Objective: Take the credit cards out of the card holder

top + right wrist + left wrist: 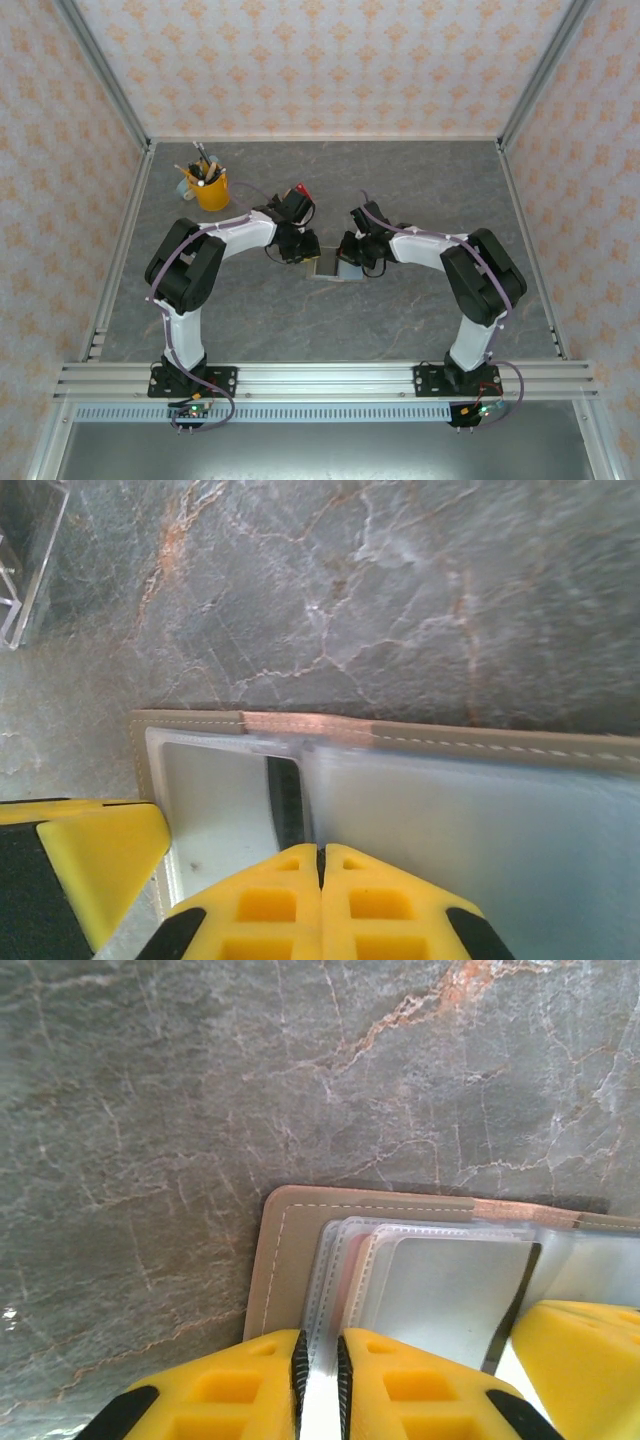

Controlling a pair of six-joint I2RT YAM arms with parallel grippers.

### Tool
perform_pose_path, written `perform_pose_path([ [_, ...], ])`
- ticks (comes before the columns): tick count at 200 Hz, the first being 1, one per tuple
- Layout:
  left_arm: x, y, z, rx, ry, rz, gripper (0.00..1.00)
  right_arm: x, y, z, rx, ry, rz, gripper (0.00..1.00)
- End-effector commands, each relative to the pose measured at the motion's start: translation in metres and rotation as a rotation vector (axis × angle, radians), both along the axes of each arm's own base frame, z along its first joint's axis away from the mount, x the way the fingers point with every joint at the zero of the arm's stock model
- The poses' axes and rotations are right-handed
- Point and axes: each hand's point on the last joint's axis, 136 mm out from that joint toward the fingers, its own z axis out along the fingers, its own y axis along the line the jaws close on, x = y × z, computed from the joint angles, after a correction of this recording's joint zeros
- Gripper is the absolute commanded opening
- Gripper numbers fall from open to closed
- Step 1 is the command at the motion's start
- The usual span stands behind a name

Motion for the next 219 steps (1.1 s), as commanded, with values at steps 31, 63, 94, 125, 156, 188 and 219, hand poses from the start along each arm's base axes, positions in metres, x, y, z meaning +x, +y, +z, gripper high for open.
perform_pose_path([
  [31,-0.009,0.01,0.0,0.068,0.026,-0.01,0.21,-0.006,-0.019,-0.002,-0.075,-0.004,0.002,0.04],
  [63,-0.005,0.004,0.004,0.044,0.014,-0.019,0.2,-0.007,-0.009,0.003,-0.017,0.002,0.018,0.13],
  [94,-0.007,0.005,0.003,0.046,0.02,-0.025,0.19,-0.005,0.002,0.015,0.057,-0.019,0.033,0.23],
  [125,-0.01,0.006,-0.001,0.052,0.036,-0.027,0.17,-0.005,0.007,0.014,0.079,-0.013,0.051,0.24],
  [156,-0.012,0.007,-0.006,0.06,0.049,-0.031,0.17,-0.006,0.009,0.007,0.076,0.009,0.065,0.24],
  [188,-0.014,0.007,-0.009,0.063,0.059,-0.032,0.16,-0.007,0.011,0.001,0.072,0.023,0.075,0.23],
  [219,-0.014,0.008,-0.01,0.066,0.062,-0.031,0.16,-0.007,0.015,-0.001,0.088,0.033,0.094,0.23],
])
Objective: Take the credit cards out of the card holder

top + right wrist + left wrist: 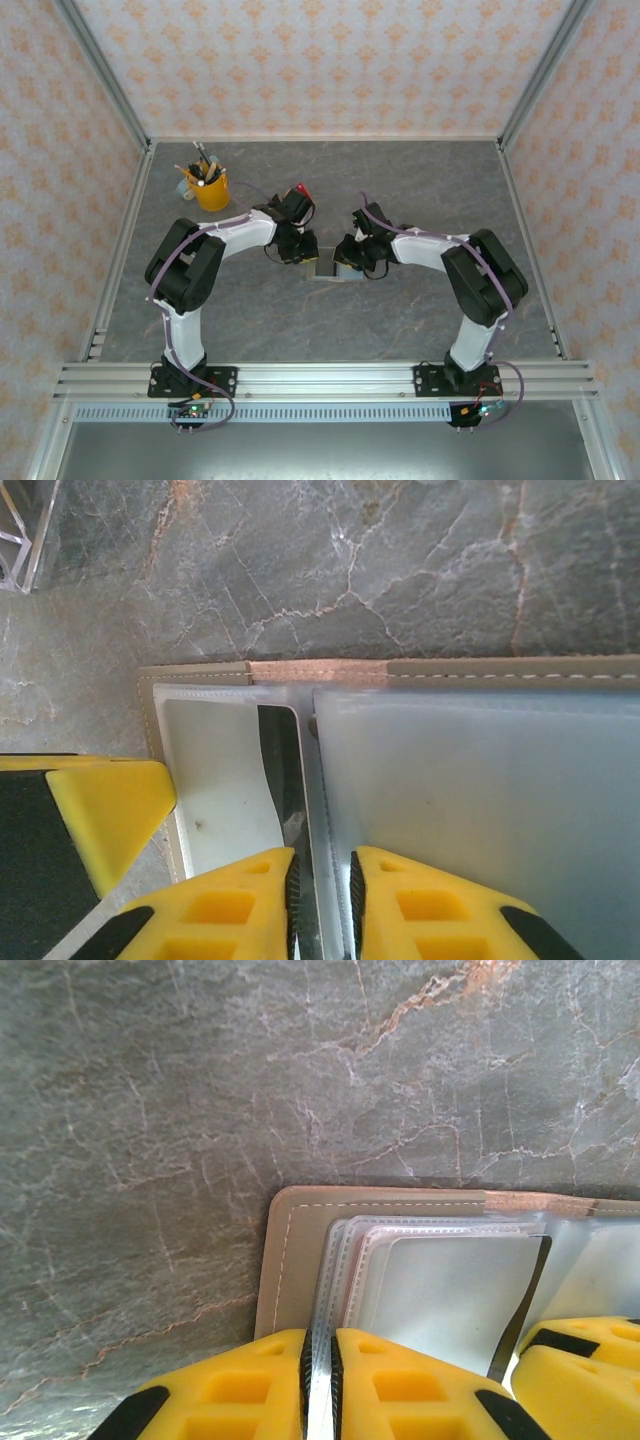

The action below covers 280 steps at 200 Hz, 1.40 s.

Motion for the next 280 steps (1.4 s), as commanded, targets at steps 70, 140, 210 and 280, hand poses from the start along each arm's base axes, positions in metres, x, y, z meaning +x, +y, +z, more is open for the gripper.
perform_pose_path([
  [70,-0.012,0.007,-0.015,0.057,0.053,-0.023,0.16,0.006,0.012,-0.004,0.039,0.001,0.05,0.19],
  [140,-0.011,0.008,-0.013,0.062,0.048,-0.023,0.16,0.005,0.001,-0.001,-0.015,-0.024,0.042,0.1],
  [210,-0.007,0.011,-0.005,0.083,0.03,-0.021,0.18,0.001,-0.022,0.001,-0.113,-0.055,0.034,0.07],
  [280,0.006,0.0,0.041,0.016,-0.085,-0.048,0.21,0.004,-0.022,0.016,-0.097,-0.1,0.026,0.04],
])
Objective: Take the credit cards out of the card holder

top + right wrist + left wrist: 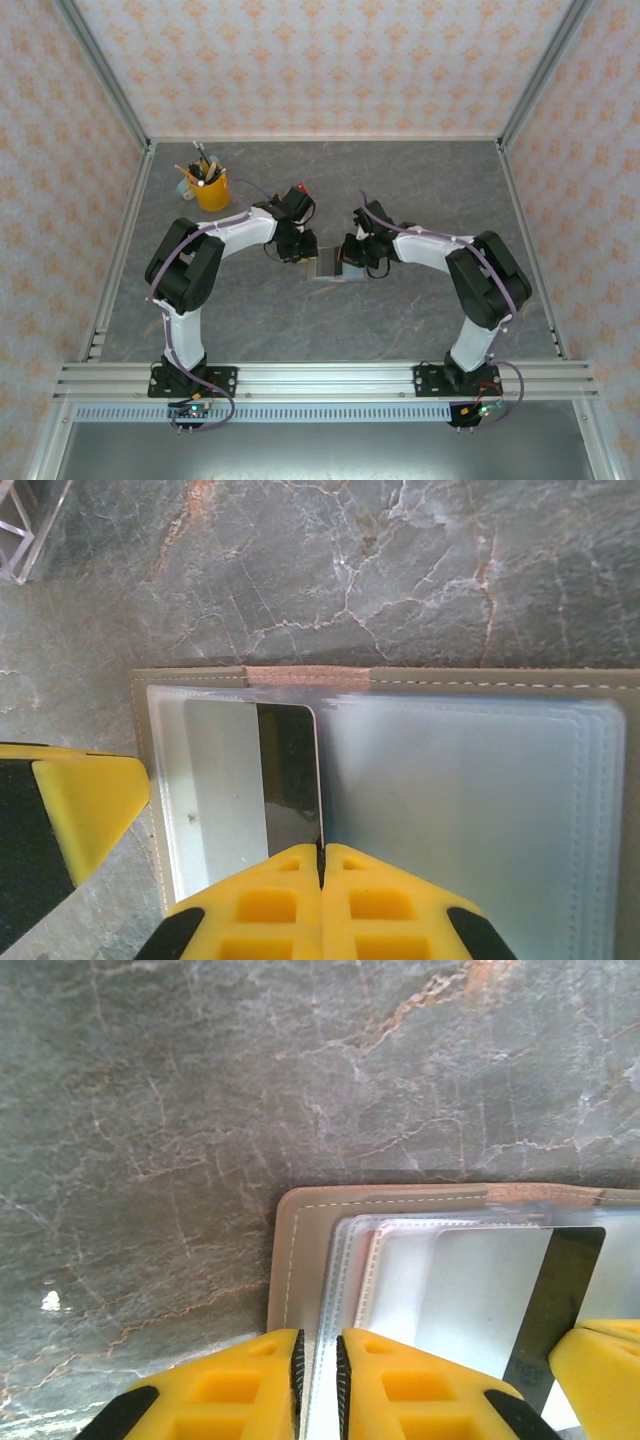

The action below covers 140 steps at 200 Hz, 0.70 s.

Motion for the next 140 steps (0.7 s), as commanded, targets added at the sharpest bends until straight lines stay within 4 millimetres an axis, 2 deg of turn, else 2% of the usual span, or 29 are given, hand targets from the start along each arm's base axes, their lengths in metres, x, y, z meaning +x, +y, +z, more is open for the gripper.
perform_pose_path([
  [1,0.006,-0.004,0.035,-0.015,-0.085,-0.03,0.21,0.001,-0.012,0.007,-0.034,-0.038,-0.015,0.04],
  [40,0.006,-0.026,0.039,-0.163,-0.09,-0.038,0.21,0.001,-0.013,0.014,-0.027,-0.056,-0.015,0.04],
  [86,0.002,-0.042,0.022,-0.228,-0.034,-0.047,0.18,0.0,-0.012,0.016,-0.019,-0.056,-0.014,0.03],
  [98,0.001,-0.043,0.021,-0.233,-0.026,-0.051,0.18,0.0,-0.013,0.019,-0.02,-0.062,-0.016,0.02],
  [102,-0.001,-0.041,0.009,-0.219,0.001,-0.048,0.18,0.001,-0.013,0.02,-0.02,-0.064,-0.017,0.02],
  [140,-0.009,-0.03,-0.015,-0.14,0.059,-0.033,0.17,-0.002,-0.021,0.019,-0.037,-0.065,-0.031,0.02],
])
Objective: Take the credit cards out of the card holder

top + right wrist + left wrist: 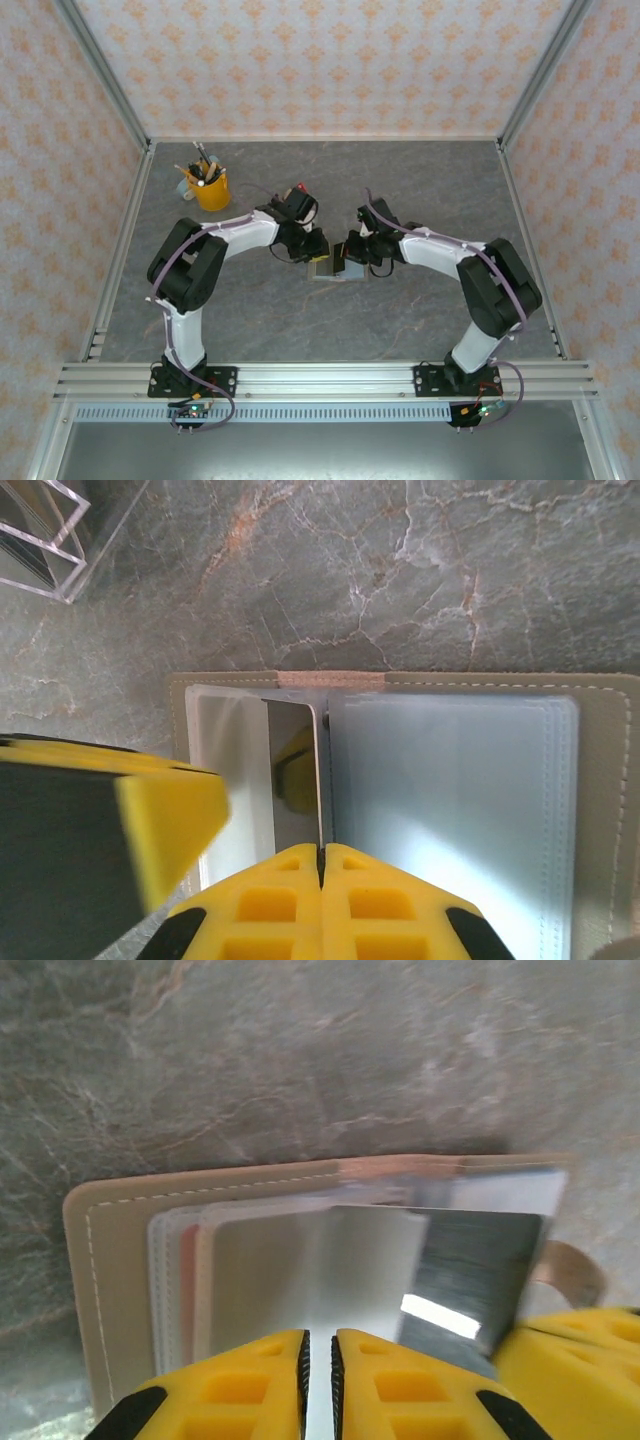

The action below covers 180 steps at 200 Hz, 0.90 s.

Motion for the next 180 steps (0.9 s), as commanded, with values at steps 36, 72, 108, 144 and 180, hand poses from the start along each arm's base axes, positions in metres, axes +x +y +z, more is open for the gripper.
perform_pose_path([
  [36,-0.012,0.011,-0.024,0.067,0.064,0.004,0.16,-0.006,-0.021,0.003,-0.03,-0.025,-0.031,0.01],
  [72,-0.006,0.006,-0.008,0.04,0.028,0.004,0.2,-0.004,-0.026,0.022,0.005,-0.073,-0.046,0.01],
  [108,0.002,-0.003,0.028,-0.055,-0.038,0.011,0.33,-0.002,-0.025,0.042,0.085,-0.109,-0.052,0.01],
  [144,0.009,-0.014,0.066,-0.246,-0.093,0.04,0.48,0.006,-0.024,0.063,0.261,-0.124,-0.078,0.01],
  [180,0.015,-0.022,0.094,-0.445,-0.129,0.07,0.65,0.015,-0.022,0.083,0.425,-0.132,-0.093,0.0],
])
